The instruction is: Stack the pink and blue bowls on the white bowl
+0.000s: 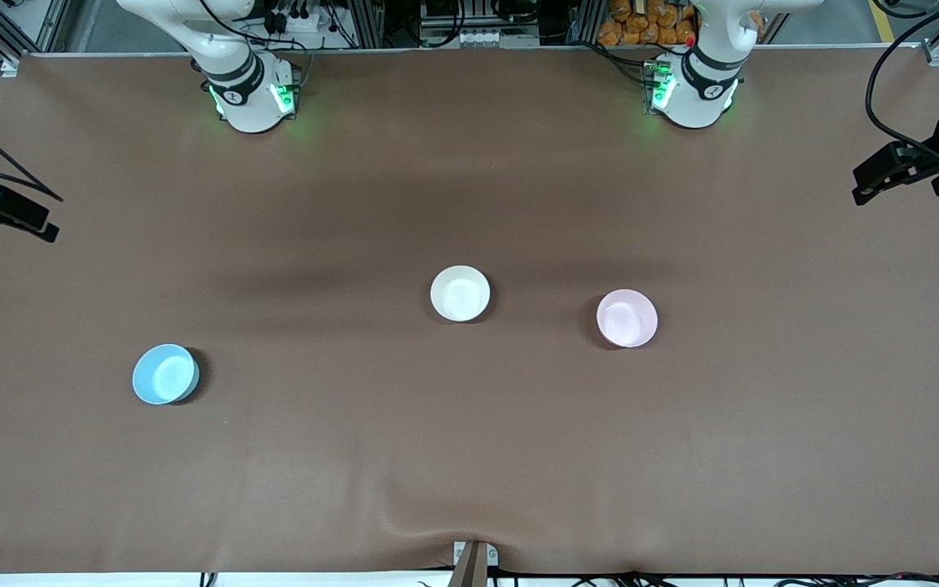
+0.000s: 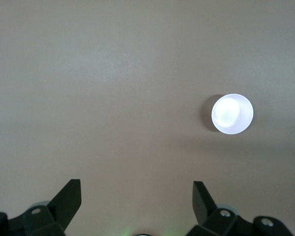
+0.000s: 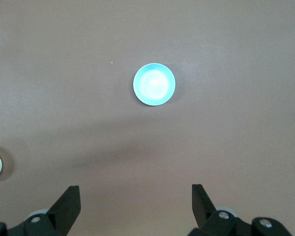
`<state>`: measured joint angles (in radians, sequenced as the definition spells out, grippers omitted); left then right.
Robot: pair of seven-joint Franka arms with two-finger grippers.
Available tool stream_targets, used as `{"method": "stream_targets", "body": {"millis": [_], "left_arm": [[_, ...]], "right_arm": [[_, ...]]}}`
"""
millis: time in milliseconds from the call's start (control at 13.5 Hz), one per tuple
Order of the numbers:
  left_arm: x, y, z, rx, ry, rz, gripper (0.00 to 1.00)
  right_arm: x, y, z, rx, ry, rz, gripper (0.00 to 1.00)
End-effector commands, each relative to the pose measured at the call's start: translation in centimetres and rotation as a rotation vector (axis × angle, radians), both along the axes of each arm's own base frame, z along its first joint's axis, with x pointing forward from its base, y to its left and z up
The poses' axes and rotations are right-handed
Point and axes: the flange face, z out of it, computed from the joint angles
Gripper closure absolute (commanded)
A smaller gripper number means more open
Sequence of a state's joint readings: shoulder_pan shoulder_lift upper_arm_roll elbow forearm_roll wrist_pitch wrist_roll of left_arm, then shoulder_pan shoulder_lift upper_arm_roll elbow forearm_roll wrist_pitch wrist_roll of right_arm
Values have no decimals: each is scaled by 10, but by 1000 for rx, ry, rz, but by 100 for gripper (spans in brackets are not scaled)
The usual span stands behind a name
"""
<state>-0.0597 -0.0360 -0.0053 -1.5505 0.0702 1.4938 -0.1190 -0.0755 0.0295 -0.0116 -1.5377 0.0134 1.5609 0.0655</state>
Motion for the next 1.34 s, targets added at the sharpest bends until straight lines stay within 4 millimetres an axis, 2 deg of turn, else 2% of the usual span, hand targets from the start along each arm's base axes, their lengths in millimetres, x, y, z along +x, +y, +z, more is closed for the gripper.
{"method": "stream_targets", "body": {"millis": [0, 371, 594, 668, 816, 965, 1039, 1113, 1188, 1262], "left_arm": [[1, 9, -4, -24, -1, -52, 0], [2, 13, -19, -73, 16, -36, 0], [7, 3, -52, -72, 20, -56, 0], [10, 2, -67, -72, 15, -59, 0], [13, -9, -92, -72, -6, -63, 0], [16, -25, -120, -72, -35, -79, 0], [19, -29, -135, -74, -50, -84, 0], [20, -32, -150, -75, -71, -91, 0], [23, -37, -169, -78, -88, -97, 0], [27, -40, -187, -81, -103, -101, 0]], "right_arm": [[2, 2, 4, -23, -12, 16, 0], [5, 9, 4, -61, -20, 34, 0], [27, 34, -31, -64, 14, 80, 0], [36, 35, -38, -61, -9, 84, 0], [59, 45, -70, -62, -19, 104, 0], [73, 54, -103, -65, 13, 124, 0], [79, 65, -122, -72, 40, 153, 0], [77, 76, -133, -78, 74, 179, 0], [75, 78, -138, -79, 96, 171, 0], [77, 69, -142, -78, 100, 159, 0]]}}
